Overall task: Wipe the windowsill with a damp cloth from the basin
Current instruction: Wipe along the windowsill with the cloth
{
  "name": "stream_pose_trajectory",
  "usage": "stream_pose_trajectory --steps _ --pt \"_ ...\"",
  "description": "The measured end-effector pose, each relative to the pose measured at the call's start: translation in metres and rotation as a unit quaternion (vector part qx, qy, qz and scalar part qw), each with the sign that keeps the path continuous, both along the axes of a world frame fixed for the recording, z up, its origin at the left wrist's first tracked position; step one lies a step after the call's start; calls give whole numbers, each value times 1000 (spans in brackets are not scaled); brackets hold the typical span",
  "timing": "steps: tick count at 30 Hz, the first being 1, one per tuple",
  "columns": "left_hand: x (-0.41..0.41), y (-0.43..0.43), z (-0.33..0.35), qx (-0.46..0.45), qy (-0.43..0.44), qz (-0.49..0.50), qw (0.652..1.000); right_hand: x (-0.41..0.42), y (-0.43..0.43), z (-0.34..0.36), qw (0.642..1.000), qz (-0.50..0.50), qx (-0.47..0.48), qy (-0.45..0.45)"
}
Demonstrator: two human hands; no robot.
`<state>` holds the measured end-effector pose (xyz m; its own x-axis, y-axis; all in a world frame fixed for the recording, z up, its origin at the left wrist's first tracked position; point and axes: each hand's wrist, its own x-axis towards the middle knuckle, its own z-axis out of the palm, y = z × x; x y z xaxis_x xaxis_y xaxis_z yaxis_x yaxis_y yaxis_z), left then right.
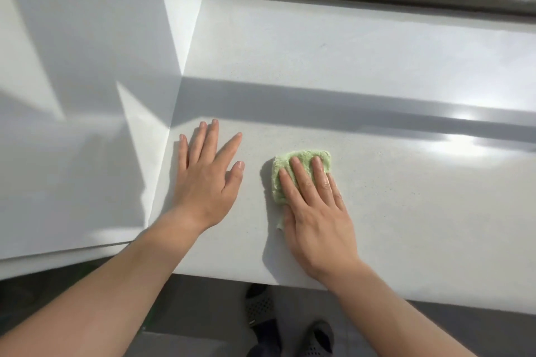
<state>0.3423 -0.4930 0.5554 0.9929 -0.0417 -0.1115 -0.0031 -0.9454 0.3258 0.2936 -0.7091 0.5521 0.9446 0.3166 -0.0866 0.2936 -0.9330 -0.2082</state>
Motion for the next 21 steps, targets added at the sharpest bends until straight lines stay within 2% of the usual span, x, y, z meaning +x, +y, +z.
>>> stream_pose_trajectory --steps 3,4,5,7,10,12,15,17,19,21 --pt "-14 -14 7 -25 4 -19 999 0 -12 5 986 -167 9 15" --pt "-20 -19 7 -47 10 -16 999 -9 1 6 983 -185 15 10" --pt "-24 -22 7 -68 16 -12 998 -23 18 5 986 -163 25 1" --pt "-28 -23 5 -99 14 -6 995 -55 48 3 997 -52 47 -16" --pt "-27 -21 2 -99 15 1 995 -70 32 0 996 48 65 -23" --pt "-29 -24 1 -63 23 -3 998 -68 -6 -4 997 31 54 -37" --pt "-34 -33 3 0 36 9 999 -63 -49 -2 993 -98 34 -52" --pt "-35 -48 8 24 17 -3 1000 -65 -42 -1 987 -150 30 -50" --pt "-33 -72 12 1 4 -42 999 -73 -28 -1 993 -104 39 -45" --pt "-30 -95 10 7 21 -62 998 -80 -41 -3 998 -9 42 -37"
